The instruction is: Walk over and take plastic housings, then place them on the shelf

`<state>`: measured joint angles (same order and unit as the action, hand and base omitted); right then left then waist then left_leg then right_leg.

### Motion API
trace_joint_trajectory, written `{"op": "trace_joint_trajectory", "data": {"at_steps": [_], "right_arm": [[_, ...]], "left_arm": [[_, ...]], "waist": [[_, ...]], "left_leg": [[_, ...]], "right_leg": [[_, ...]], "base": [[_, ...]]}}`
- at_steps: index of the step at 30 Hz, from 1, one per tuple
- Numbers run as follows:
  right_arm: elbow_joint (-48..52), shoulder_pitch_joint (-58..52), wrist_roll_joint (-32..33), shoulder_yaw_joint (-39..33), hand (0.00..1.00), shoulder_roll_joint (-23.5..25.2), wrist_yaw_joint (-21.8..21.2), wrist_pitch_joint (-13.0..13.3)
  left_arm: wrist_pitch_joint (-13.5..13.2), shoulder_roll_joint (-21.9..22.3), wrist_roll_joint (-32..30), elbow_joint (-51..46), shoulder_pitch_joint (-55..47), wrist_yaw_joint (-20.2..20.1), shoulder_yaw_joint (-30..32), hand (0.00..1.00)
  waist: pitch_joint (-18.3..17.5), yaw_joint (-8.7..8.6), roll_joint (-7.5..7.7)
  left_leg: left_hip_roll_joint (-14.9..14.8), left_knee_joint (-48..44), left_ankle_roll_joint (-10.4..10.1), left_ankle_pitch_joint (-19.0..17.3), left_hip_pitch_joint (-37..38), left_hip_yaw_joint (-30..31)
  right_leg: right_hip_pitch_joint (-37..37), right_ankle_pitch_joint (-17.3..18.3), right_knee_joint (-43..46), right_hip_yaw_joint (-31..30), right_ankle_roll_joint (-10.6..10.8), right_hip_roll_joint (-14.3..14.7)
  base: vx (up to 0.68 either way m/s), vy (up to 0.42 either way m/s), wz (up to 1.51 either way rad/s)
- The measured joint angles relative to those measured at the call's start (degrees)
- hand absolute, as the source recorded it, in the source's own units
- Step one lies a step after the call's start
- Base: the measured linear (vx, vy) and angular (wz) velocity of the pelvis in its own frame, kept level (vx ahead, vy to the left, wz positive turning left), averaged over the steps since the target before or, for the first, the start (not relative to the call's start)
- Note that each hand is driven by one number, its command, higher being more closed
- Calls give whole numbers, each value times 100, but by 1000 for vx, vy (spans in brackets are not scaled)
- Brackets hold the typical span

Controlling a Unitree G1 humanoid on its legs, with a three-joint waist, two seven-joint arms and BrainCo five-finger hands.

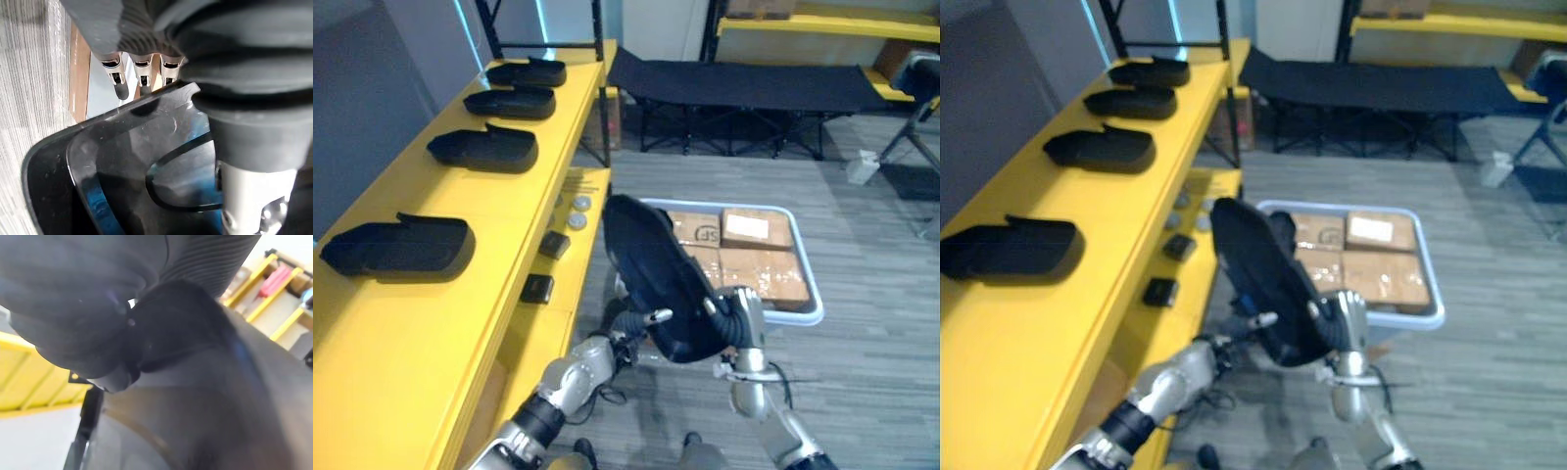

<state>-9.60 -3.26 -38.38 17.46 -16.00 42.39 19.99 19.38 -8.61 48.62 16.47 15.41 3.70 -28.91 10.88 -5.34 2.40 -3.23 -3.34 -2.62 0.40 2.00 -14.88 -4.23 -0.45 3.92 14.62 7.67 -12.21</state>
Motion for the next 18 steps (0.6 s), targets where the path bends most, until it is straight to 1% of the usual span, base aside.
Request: {"op": "trace_joint_trajectory", "data": {"at_steps": [4,6,7,9,10,13,14,15,17,18], "right_arm": [[-7,36,113,115,100,-6,17,-2],[-7,68,175,190,100,-13,17,-3],[-7,91,216,232,100,1,22,-2],[-7,154,271,309,100,10,32,-3],[-7,181,288,329,100,13,33,-3],[5,254,380,426,100,26,120,-1],[10,253,381,427,100,36,142,1],[43,253,384,430,100,64,153,10],[60,253,388,431,100,81,158,14],[60,252,390,430,0,86,170,14]], "left_arm": [[-40,-2,-27,0,-6,50,-32,100],[-112,-4,-176,0,-6,144,-59,100],[-203,-4,-221,0,-6,239,-60,100],[-279,-6,-236,7,-7,298,-59,100],[-339,-6,-248,11,-10,310,-59,100],[-668,-8,-253,13,-47,399,-85,100],[-713,-7,-253,13,-48,407,-100,100],[-863,-7,-267,13,-73,408,-114,100],[-986,-4,-383,12,-83,408,-121,100],[-1039,-4,-432,12,-84,408,-123,100]], "waist": [[-41,0,65],[-57,0,92],[-63,1,102],[-64,1,103],[-63,8,103],[-63,22,105],[-63,28,105],[-63,28,112],[-64,30,123],[-64,32,127]], "left_leg": [[0,-1,0,11,-4,29],[2,-1,1,13,-4,41],[4,-1,1,14,-4,44],[7,-2,1,14,-4,52],[8,-2,1,14,-4,55],[9,9,0,15,-5,62],[10,16,-2,16,-5,62],[13,31,-4,17,-4,60],[14,41,-4,17,-2,60],[14,44,-4,17,0,59]], "right_leg": [[-22,1,-16,47,-1,0],[-45,6,-39,69,-11,0],[-55,11,-53,75,-25,0],[-65,13,-60,83,-28,-2],[-66,13,-61,86,-29,-2],[-72,15,-74,97,-31,-1],[-72,15,-77,98,-31,-1],[-71,15,-86,98,-31,0],[-72,14,-89,99,-30,1],[-72,14,-88,100,-30,2]], "base": [[-15,0,4],[-13,1,4],[0,0,0],[0,0,0],[0,0,0],[0,0,0],[0,0,0],[0,0,0],[0,0,0],[0,0,0]]}}
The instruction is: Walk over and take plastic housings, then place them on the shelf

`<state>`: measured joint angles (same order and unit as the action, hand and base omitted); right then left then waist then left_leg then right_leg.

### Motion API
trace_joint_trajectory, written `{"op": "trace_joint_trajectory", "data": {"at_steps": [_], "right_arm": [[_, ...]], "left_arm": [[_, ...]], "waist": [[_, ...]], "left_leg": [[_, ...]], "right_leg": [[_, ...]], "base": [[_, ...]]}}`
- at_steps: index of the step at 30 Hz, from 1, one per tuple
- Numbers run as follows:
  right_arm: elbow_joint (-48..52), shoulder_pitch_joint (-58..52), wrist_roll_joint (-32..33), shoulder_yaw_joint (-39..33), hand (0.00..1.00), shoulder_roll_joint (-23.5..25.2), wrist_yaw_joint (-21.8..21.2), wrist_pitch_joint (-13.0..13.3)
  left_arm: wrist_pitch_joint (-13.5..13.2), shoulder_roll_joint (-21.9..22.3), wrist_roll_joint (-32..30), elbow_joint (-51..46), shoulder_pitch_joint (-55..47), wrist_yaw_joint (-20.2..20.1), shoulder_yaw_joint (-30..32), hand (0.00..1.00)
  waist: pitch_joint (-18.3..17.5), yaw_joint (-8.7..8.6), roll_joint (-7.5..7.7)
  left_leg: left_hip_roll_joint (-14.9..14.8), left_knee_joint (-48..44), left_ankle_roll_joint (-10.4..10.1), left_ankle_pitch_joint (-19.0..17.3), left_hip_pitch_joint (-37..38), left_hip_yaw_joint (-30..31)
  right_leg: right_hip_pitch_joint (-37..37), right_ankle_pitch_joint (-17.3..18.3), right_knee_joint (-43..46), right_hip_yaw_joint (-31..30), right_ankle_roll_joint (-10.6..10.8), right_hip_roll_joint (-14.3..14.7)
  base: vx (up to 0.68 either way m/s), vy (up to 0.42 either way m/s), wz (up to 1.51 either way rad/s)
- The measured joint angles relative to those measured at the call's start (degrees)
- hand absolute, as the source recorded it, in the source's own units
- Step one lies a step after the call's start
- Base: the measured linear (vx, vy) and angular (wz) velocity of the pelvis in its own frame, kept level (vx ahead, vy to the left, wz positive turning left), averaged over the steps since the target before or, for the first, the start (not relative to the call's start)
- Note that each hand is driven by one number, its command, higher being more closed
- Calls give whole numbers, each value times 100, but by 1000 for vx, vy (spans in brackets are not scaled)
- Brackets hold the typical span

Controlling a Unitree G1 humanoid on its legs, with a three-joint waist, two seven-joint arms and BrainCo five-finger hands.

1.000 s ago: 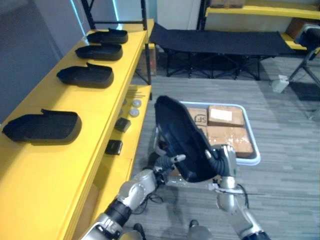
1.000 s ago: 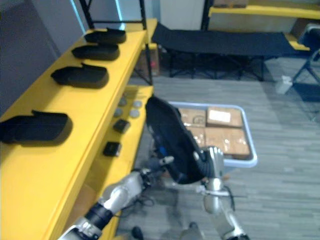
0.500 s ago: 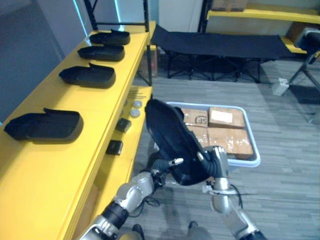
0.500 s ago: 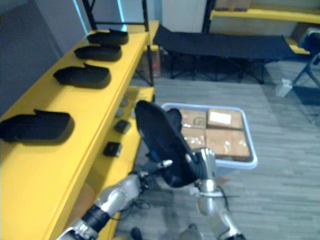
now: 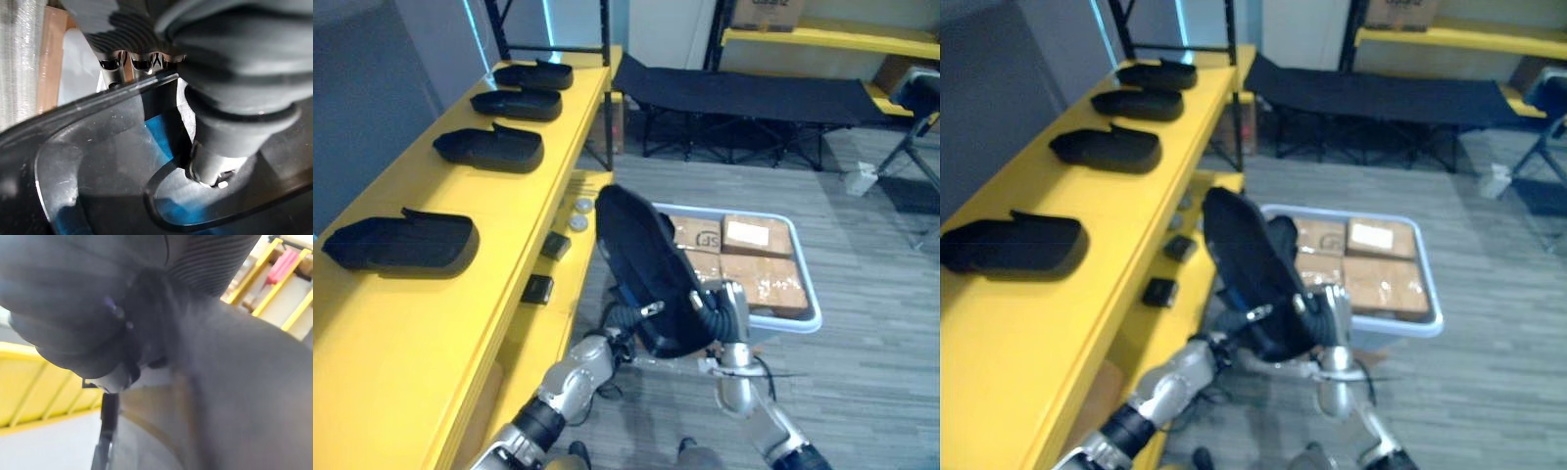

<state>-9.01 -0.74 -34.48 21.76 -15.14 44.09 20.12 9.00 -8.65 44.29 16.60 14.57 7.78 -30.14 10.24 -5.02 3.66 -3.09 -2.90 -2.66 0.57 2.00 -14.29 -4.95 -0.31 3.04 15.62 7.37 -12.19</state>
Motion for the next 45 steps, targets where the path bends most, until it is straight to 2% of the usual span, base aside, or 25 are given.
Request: {"op": "trace_joint_trajectory", "data": {"at_steps": [2,7,12,17,19,22,24,26,27,29,30,32,35,37,41,43,45], "right_arm": [[8,4,17,1,0,20,68,48],[20,-27,111,19,0,27,71,378],[19,-139,234,135,0,22,67,485],[149,-308,922,198,0,48,-71,879],[371,-311,1248,191,0,53,-270,1036],[917,-312,1649,176,0,32,-847,1251],[1260,-311,2207,110,0,22,-1476,1366],[1651,-255,3294,-84,0,-2,-2509,1386],[1747,-239,3582,-146,0,-5,-2780,1385],[2036,-73,4580,-464,0,-5,-3668,1371],[2113,-22,4797,-564,0,-7,-3852,1353],[2521,156,5872,-1182,0,-8,-4479,1298],[2960,213,6556,-2071,0,-22,-4697,1237],[3036,180,6577,-2454,0,-25,-4643,1189],[3064,-173,6580,-3018,0,9,-4465,1046],[2959,-639,6753,-3366,0,242,-4298,959],[2709,-1029,6784,-3573,0,508,-4252,882]], "left_arm": [[-124,1,-36,0,0,0,-21,100],[-332,1,-39,-2,-5,4,-17,100],[-485,0,-285,-5,-39,62,21,100],[-550,0,-700,-199,-72,127,23,100],[-631,1,-730,-358,-72,229,22,100],[-744,33,-948,-487,-72,350,74,100],[-763,60,-1072,-591,-71,449,103,100],[-761,175,-1458,-721,-71,517,178,100],[-761,232,-1597,-755,-71,537,202,100],[-758,418,-2196,-807,-66,691,206,100],[-755,461,-2362,-796,-67,736,201,100],[-748,541,-3136,-681,-67,959,213,100],[-749,498,-3838,-366,-115,1275,346,100],[-749,465,-4029,-229,-256,1483,529,100],[-821,460,-4028,-171,-525,1865,975,100],[-1219,457,-3960,-172,-761,1945,1201,100],[-1494,457,-3954,-199,-887,2038,1360,100]], "waist": [[-1,1,8],[3,7,32],[8,47,128],[-13,104,175],[-14,100,176],[-14,100,177],[-14,106,178],[-12,120,194],[-12,121,199],[-8,121,210],[-8,122,210],[-11,116,211],[-11,103,212],[-13,89,209],[-13,78,208],[-17,9,209],[-19,-66,206]], "left_leg": [[0,7,0,0,15,-9],[-5,36,-3,-3,123,-50],[-15,67,-10,-4,195,-75],[-10,80,-11,-2,195,-81],[-11,83,-11,-2,195,-85],[-15,82,-11,0,209,-111],[-15,86,-11,-1,235,-125],[-14,121,-11,-1,308,-169],[-13,124,-11,0,309,-172],[-11,142,-15,3,330,-187],[-11,157,-17,6,343,-193],[-4,274,-26,58,414,-208],[-7,376,-39,111,450,-217],[-12,471,-52,137,518,-269],[-18,604,-74,167,543,-378],[-15,715,-85,188,609,-409],[-14,731,-87,188,609,-455]], "right_leg": [[-8,-13,0,-3,21,1],[-71,-10,-5,-39,18,6],[-109,20,-33,-72,-25,18],[-108,18,-43,-80,-25,17],[-110,16,-47,-85,-24,18],[-104,10,-33,-108,-23,31],[-102,10,-1,-122,-23,29],[-111,16,34,-148,-31,29],[-110,20,36,-150,-37,27],[-109,24,41,-162,-43,26],[-112,25,43,-167,-43,27],[-113,32,44,-174,-50,35],[-105,31,44,-178,-50,55],[-103,33,41,-214,-53,74],[-5,31,39,-320,-50,104],[-4,23,38,-332,-37,120],[28,22,39,-373,-36,123]], "base": [[0,0,0],[3,10,-4],[-23,5,-3],[0,0,0],[0,0,0],[18,15,-4],[7,10,-3],[4,20,-8],[-8,23,-5],[-6,11,-2],[-9,12,-4],[0,0,0],[0,0,0],[26,11,-11],[36,15,-15],[62,20,-3],[55,25,-11]]}}
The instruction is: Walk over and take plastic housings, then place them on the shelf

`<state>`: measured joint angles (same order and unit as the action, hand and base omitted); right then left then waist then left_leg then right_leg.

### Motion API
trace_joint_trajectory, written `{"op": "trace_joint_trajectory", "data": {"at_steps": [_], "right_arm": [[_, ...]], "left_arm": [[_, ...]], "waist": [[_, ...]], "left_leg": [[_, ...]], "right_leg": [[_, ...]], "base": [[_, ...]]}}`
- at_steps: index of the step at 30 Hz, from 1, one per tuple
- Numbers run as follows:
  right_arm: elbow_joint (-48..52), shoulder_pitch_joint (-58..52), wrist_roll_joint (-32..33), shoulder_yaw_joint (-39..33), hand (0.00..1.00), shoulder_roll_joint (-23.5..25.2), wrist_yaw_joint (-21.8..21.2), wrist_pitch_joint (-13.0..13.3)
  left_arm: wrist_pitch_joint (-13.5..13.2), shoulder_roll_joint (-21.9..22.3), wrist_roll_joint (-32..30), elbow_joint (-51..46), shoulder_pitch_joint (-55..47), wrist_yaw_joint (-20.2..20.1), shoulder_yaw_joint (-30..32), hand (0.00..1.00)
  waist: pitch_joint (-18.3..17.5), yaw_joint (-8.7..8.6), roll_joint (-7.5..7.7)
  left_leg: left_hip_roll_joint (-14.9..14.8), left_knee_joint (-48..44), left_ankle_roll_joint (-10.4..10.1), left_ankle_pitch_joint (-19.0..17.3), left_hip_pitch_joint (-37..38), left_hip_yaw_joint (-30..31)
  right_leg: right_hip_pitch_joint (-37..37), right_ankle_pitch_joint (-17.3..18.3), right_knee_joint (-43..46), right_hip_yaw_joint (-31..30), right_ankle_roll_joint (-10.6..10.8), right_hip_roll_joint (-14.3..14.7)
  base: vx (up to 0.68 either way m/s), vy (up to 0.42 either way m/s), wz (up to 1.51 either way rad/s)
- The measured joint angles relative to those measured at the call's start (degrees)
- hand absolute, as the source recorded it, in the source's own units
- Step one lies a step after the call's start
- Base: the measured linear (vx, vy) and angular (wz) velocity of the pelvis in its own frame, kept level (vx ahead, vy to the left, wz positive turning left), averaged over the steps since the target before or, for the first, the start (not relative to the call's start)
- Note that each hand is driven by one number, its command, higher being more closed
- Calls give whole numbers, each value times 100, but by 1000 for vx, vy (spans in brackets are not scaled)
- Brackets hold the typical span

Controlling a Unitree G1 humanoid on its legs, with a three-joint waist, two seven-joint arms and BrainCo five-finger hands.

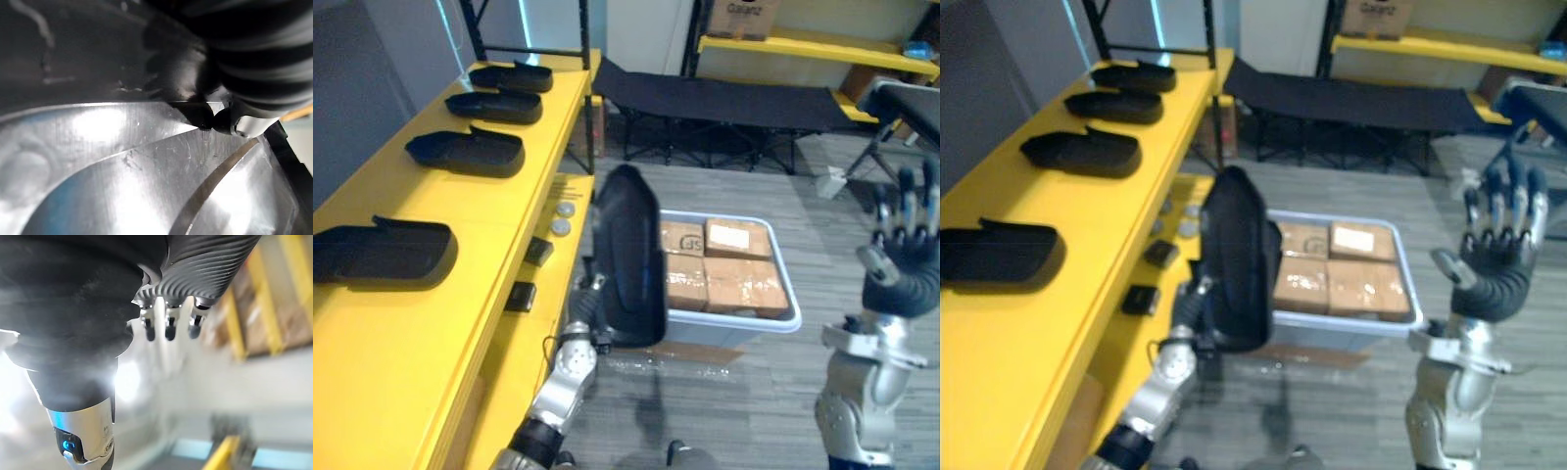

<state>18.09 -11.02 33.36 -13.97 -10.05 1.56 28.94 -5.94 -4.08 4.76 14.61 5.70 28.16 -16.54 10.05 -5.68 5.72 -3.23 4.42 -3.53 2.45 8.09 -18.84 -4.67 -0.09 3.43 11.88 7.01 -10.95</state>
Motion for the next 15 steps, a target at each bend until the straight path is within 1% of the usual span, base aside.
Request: {"op": "trace_joint_trajectory", "data": {"at_steps": [1,2,3,4,5,6,7,8,9,10,11,12,14,15], "right_arm": [[-122,-240,82,-30,0,138,3,-33],[-261,-569,169,-55,0,340,-18,-45],[-347,-728,207,-55,0,442,-26,-43],[-468,-1008,428,-60,0,622,-88,-18],[-608,-1245,724,-79,0,772,-206,44],[-667,-1322,821,-105,0,830,-245,89],[-810,-1460,954,-227,0,940,-281,232],[-924,-1531,1013,-376,0,1013,-276,299],[-1066,-1552,1065,-510,0,1059,-267,348],[-1221,-1581,1157,-657,0,1114,-260,399],[-1347,-1644,1169,-772,0,1168,-184,450],[-1411,-1671,1152,-811,0,1192,-122,464],[-1531,-1705,933,-829,0,1231,153,464],[-1536,-1715,844,-819,0,1238,215,465]], "left_arm": [[-110,-1,0,-65,-63,48,53,100],[-234,-7,7,-213,-150,112,86,100],[-308,-8,28,-280,-194,162,92,100],[-442,-2,120,-400,-266,234,145,100],[-614,5,149,-521,-355,323,215,100],[-676,5,151,-569,-395,355,260,100],[-814,3,152,-578,-419,445,311,100],[-888,3,149,-608,-427,467,379,100],[-940,10,149,-717,-481,480,485,100],[-1078,4,150,-882,-583,476,610,100],[-1200,5,159,-1071,-688,421,698,100],[-1264,6,170,-1176,-742,402,722,100],[-1502,12,293,-1672,-1003,106,784,100],[-1543,13,389,-1804,-1058,-14,779,100]], "waist": [[-8,-2,-12],[-13,-55,-28],[-17,-117,-34],[-29,-171,-57],[-38,-231,-83],[-41,-261,-103],[-71,-327,-156],[-94,-345,-197],[-112,-385,-227],[-131,-449,-269],[-157,-455,-317],[-172,-452,-344],[-237,-448,-455],[-252,-445,-481]], "left_leg": [[-1,2,-8,-8,0,-65],[-1,6,-15,-19,-4,-107],[-1,7,-18,-27,-3,-106],[-2,7,-18,-46,8,-129],[-4,8,-17,-76,52,-227],[-5,9,-21,-94,80,-256],[-3,11,-22,-125,83,-298],[-1,12,-13,-156,98,-346],[0,16,-22,-166,104,-370],[1,36,-22,-170,102,-371],[-5,40,-21,-165,101,-372],[-13,40,-23,-162,98,-370],[-26,42,-35,-156,97,-363],[-26,43,-36,-156,97,-362]], "right_leg": [[46,-1,3,-88,1,7],[71,-1,3,-130,2,9],[67,-1,3,-131,2,9],[70,-1,5,-157,2,12],[84,-1,4,-259,2,18],[80,0,4,-288,1,20],[72,13,4,-321,-5,20],[76,49,4,-353,-49,20],[90,65,5,-403,-46,22],[95,84,10,-409,-21,21],[104,111,23,-409,-8,25],[109,116,31,-406,-13,31],[115,120,51,-395,-12,41],[115,119,51,-394,-10,41]], "base": [[68,38,-24],[54,31,-18],[50,28,-10],[48,38,-17],[37,34,-27],[11,39,-31],[-12,22,-22],[-13,36,-20],[-3,21,-13],[1,13,-6],[0,0,0],[0,0,0],[36,1,2],[34,8,2]]}}
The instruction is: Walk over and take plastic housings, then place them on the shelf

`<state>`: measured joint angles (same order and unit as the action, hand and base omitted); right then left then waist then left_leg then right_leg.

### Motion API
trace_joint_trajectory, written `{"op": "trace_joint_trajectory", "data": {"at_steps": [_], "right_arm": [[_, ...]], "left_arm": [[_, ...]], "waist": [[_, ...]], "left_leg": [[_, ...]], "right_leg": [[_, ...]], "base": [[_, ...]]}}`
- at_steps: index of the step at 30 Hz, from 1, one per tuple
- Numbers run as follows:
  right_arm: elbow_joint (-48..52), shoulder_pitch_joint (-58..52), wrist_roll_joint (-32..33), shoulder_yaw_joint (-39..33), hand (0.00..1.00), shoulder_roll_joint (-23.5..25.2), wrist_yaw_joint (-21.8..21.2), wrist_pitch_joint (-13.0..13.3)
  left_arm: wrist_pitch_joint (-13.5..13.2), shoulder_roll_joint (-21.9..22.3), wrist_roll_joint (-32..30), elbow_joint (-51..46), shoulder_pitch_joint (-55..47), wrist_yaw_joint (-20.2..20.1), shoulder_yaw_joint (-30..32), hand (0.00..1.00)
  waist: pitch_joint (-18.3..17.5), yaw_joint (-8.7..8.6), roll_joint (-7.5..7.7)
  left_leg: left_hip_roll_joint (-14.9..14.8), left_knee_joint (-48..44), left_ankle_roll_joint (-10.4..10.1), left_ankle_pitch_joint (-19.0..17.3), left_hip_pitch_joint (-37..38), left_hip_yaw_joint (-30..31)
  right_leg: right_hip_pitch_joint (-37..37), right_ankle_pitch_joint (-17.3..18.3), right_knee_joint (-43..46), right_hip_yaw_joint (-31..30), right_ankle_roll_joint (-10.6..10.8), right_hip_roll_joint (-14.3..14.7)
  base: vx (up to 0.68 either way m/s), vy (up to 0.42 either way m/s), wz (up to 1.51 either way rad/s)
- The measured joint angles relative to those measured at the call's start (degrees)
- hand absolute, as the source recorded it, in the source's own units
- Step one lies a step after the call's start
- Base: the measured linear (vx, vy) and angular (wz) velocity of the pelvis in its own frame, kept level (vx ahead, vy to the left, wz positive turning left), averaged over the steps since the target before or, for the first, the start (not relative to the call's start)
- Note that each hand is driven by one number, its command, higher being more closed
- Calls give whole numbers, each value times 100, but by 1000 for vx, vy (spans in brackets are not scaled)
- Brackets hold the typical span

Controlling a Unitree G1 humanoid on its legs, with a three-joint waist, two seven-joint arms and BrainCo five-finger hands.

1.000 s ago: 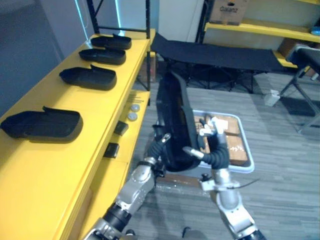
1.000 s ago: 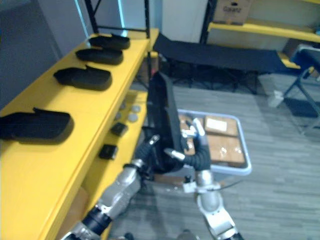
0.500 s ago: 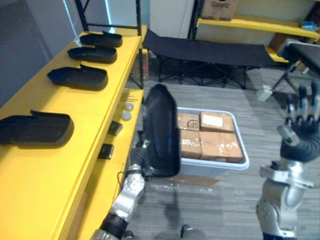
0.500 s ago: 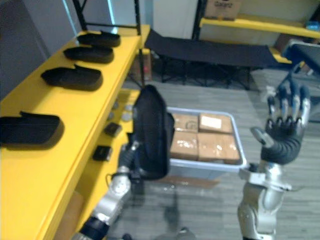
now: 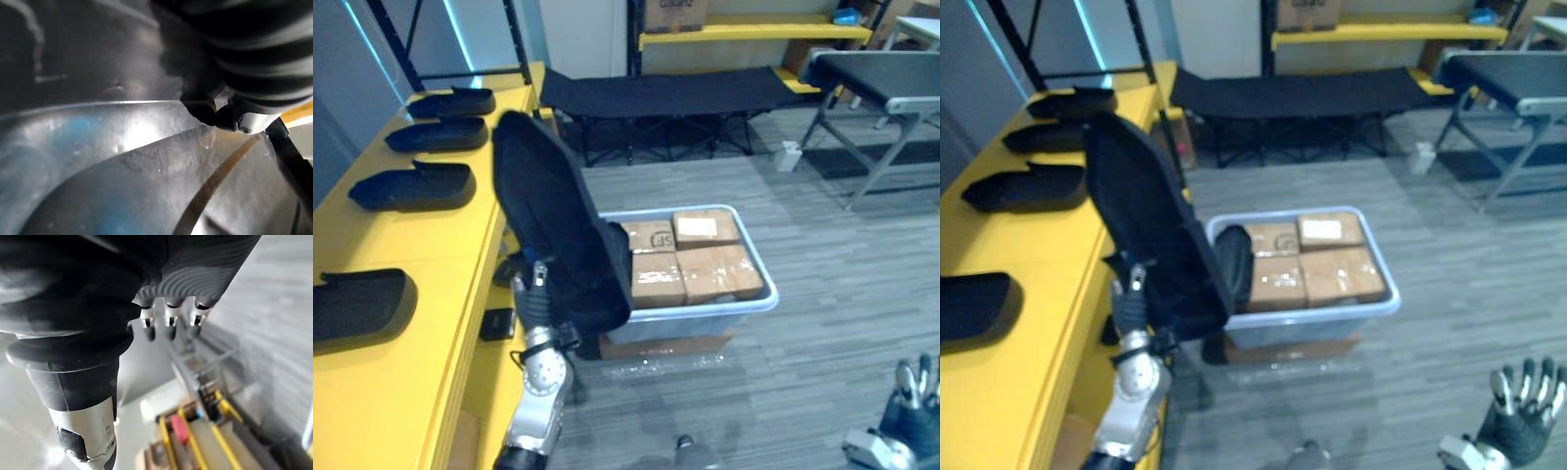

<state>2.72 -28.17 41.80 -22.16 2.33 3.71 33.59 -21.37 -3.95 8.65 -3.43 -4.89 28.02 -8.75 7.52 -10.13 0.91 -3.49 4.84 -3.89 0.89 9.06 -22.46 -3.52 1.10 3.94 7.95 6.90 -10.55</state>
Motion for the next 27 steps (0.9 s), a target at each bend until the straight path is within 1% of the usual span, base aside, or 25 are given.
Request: {"op": "trace_joint_trajectory", "data": {"at_steps": [2,5,6,7,10,12,13,14,15,16,17,18,20,21,23,25,27], "right_arm": [[-18,49,-342,40,0,35,179,1],[-146,173,-451,35,0,41,248,15],[-146,224,-453,31,0,41,238,15],[-147,298,-456,22,0,40,156,14],[-143,506,-458,18,0,18,-140,-12],[-119,781,-454,80,0,-67,-389,-98],[-109,879,-453,131,0,-108,-436,-120],[-103,1106,-447,264,0,-209,-534,-182],[-102,1236,-446,369,0,-276,-573,-225],[-102,1613,-447,692,0,-468,-659,-324],[-103,1766,-447,841,0,-540,-685,-378],[-103,1997,-465,1066,0,-600,-727,-457],[-122,2512,-725,1672,0,-733,-728,-672],[-132,2625,-809,1813,0,-724,-716,-728],[-235,2946,-1102,2340,0,-675,-583,-879],[-371,3048,-1283,2470,0,-666,-454,-998],[-398,3052,-1346,2469,0,-666,-366,-1046]], "left_arm": [[-184,2,204,-332,-89,-407,-3,100],[-290,-2,279,-584,-94,-648,10,100],[-314,-7,273,-626,-97,-645,23,100],[-338,-9,255,-703,-98,-616,108,100],[-343,-13,186,-921,-95,-435,400,100],[-337,-15,-107,-1300,-279,-149,881,100],[-328,-11,-202,-1426,-357,-71,1045,100],[-317,-9,-411,-1672,-527,98,1400,100],[-316,-4,-499,-1787,-622,173,1594,100],[-318,9,-527,-2041,-871,316,1992,100],[-318,24,-528,-2104,-961,356,2129,100],[-318,66,-530,-2180,-1076,427,2316,100],[-318,304,-508,-2320,-1408,492,2665,100],[-319,370,-471,-2350,-1502,490,2721,100],[-322,557,-459,-2373,-1660,483,2846,100],[-323,627,-452,-2386,-1700,404,2855,100],[-323,697,-452,-2428,-1756,297,2900,100]], "waist": [[-36,34,-60],[-46,61,-73],[-46,81,-75],[-53,143,-88],[-43,155,-70],[-41,232,-62],[-44,290,-70],[-41,399,-75],[-39,469,-76],[-22,659,-76],[-4,736,-75],[60,859,-72],[157,1161,-53],[155,1240,-51],[172,1462,-25],[198,1562,18],[237,1574,80]], "left_leg": [[1,1,-1,1,-2,24],[6,3,-14,13,-9,143],[5,3,-15,15,-10,143],[5,3,-19,18,-17,159],[23,3,-11,39,-34,360],[38,0,-9,98,-160,674],[37,-5,-5,122,-214,748],[36,-24,-9,165,-329,930],[36,-24,-9,188,-358,1015],[35,-29,-14,241,-465,1224],[38,-49,-13,255,-514,1308],[52,-60,-13,275,-523,1440],[106,-79,-9,288,-551,1746],[118,-82,-7,292,-574,1805],[166,-152,-1,300,-709,2047],[198,-160,6,308,-709,2153],[227,-210,15,299,-722,2195]], "right_leg": [[-13,-4,0,22,8,-3],[-69,17,4,145,14,-20],[-67,25,6,152,3,-20],[-70,28,6,170,7,-20],[-180,62,6,352,29,-48],[-261,128,8,673,35,-81],[-256,126,7,779,40,-85],[-259,113,4,951,69,-85],[-261,114,2,1043,70,-84],[-284,113,-7,1254,70,-78],[-316,113,-21,1313,70,-76],[-421,113,-63,1465,70,-76],[-649,117,-195,1783,73,-74],[-681,119,-217,1860,75,-74],[-771,119,-280,2068,75,-71],[-859,120,-300,2197,74,-78],[-887,128,-295,2204,64,-102]], "base": [[24,10,5],[2,3,16],[-3,3,11],[-2,5,3],[10,1,32],[20,-18,69],[34,-30,70],[30,-21,58],[50,-32,81],[33,-27,67],[45,-32,76],[10,-21,70],[1,-21,76],[5,-17,62],[7,-15,56],[10,-12,37],[6,0,10]]}}
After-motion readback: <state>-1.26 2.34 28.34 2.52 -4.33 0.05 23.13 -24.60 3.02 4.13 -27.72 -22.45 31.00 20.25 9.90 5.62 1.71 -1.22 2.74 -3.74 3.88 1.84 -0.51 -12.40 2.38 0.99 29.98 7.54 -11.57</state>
